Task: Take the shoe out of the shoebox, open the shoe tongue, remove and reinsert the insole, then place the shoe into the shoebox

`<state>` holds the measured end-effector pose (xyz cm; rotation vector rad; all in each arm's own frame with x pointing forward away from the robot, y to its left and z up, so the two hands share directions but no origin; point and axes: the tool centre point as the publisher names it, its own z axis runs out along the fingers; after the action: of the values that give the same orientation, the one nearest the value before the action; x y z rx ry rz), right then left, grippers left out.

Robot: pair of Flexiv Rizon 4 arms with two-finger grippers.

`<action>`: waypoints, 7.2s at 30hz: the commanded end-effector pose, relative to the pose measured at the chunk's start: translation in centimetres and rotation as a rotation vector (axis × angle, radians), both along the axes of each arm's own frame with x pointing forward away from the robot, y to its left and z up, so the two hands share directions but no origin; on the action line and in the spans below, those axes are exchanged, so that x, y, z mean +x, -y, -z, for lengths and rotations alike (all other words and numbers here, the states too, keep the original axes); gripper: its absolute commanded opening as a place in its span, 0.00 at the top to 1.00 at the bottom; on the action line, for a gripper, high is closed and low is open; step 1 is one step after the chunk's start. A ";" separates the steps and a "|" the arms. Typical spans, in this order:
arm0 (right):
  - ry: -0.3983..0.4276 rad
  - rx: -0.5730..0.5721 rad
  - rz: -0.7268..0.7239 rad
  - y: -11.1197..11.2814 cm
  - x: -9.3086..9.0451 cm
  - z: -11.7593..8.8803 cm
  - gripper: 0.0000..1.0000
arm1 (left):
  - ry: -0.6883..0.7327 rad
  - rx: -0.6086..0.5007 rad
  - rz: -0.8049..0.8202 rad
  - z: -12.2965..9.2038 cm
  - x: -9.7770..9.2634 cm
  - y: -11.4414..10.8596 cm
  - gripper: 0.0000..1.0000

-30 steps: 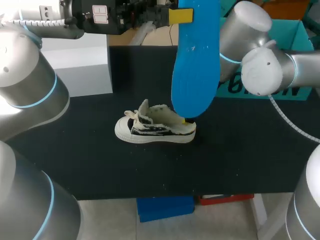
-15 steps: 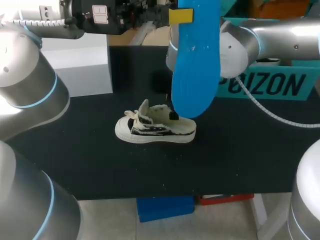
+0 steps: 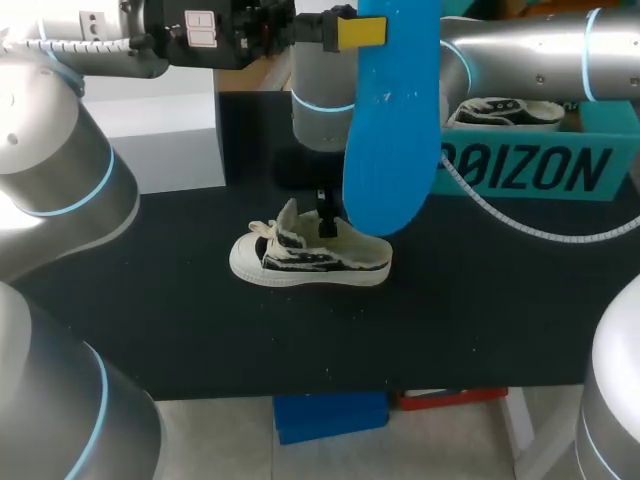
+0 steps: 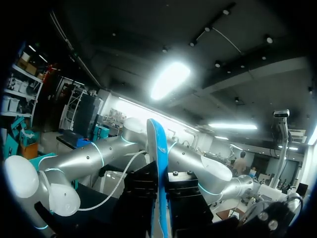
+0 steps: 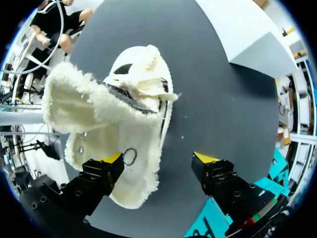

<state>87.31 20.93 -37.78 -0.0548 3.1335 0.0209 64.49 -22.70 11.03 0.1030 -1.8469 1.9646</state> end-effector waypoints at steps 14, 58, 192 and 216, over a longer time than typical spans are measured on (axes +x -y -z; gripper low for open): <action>-0.011 0.003 0.015 -1.5 -0.1 1.1 0.57 | -0.001 0.003 -0.003 0.0 -0.1 0.1 1.00; -0.044 0.061 0.012 -2.5 -1.4 2.3 1.00 | -0.001 0.003 -0.003 0.0 -0.1 0.1 1.00; -0.294 0.400 1.519 3.4 -0.9 -6.8 0.00 | -0.001 0.003 -0.003 0.0 -0.1 0.1 1.00; -0.507 0.757 1.525 5.9 -3.4 -11.4 0.00 | -0.001 0.003 -0.003 0.0 -0.1 0.1 1.00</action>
<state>84.91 16.07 -26.42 2.4002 2.3401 1.0561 64.49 -22.70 11.03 0.1029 -1.8468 1.9647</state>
